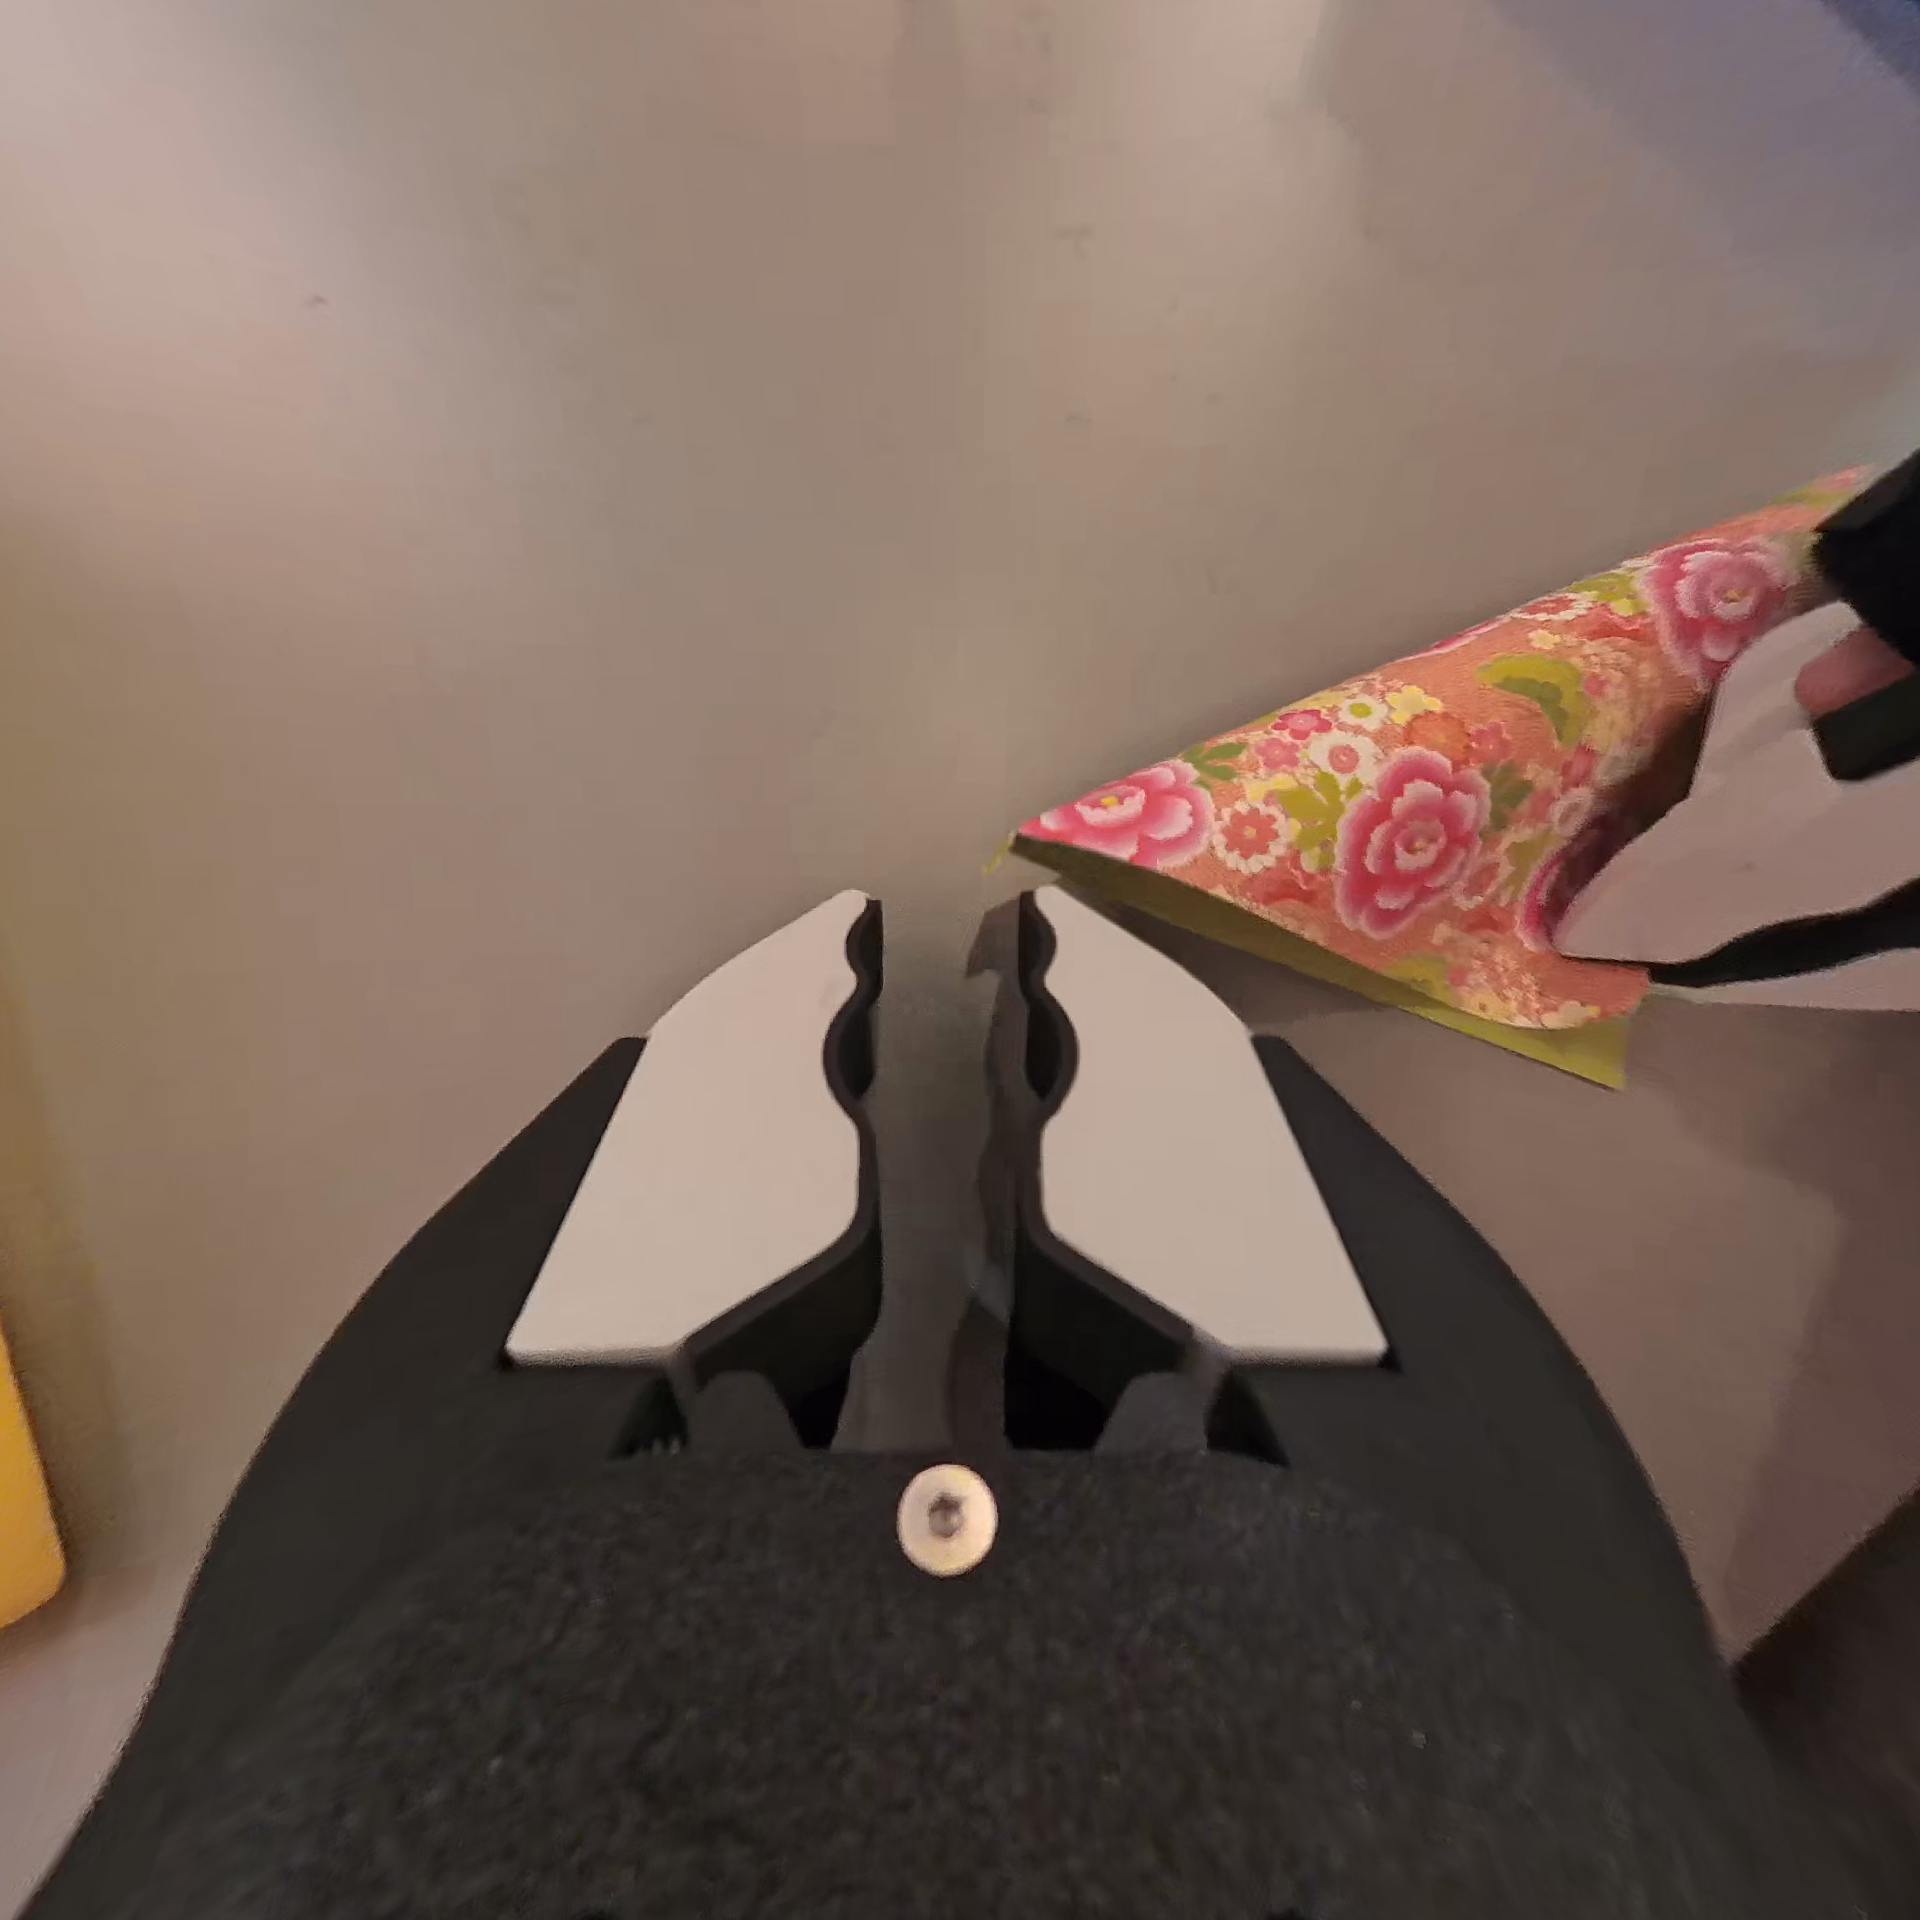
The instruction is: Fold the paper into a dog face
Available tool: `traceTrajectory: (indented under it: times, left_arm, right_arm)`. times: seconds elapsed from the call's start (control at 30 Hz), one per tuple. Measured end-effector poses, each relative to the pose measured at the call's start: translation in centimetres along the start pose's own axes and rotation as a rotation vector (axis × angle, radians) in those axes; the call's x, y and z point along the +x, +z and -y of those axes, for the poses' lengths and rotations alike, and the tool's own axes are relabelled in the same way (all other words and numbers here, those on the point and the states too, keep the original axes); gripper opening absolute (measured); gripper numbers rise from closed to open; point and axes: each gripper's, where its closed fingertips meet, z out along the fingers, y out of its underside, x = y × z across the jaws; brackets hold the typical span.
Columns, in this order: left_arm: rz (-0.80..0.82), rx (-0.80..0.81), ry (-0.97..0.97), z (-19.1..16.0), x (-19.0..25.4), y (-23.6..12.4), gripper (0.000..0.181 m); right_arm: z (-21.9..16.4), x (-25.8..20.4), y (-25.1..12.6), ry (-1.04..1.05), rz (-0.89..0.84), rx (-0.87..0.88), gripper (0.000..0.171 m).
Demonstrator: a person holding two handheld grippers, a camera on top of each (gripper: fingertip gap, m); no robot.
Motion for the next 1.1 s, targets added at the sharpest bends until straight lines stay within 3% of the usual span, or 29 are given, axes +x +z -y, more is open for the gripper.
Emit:
traceTrajectory:
  times: [0.03, 0.27, 0.43, 0.67, 1.1]
  left_arm:
    - [-0.004, 0.022, -0.010, 0.1, 0.1, -0.6, 0.024]
    - [-0.156, 0.213, 0.105, 2.6, 5.5, -3.8, 0.021]
    - [-0.346, 0.141, 0.268, 2.3, 11.1, -1.6, 0.002]
    - [-0.352, -0.006, 0.337, -0.1, 10.7, 1.1, 0.002]
    - [-0.355, -0.069, 0.397, -2.0, 11.1, 1.6, 0.000]
  right_arm:
    - [0.0, 0.0, 0.0, -0.010, -0.009, -0.005, 0.000]
    - [0.0, 0.4, 0.1, -0.054, -0.043, -0.042, 0.000]
    - [0.0, 0.5, 0.1, -0.093, -0.096, -0.055, 0.000]
    - [0.4, 0.1, 0.0, -0.145, -0.184, -0.041, 0.000]
    - [1.2, -1.0, -0.4, -0.006, -0.080, 0.038, 0.009]
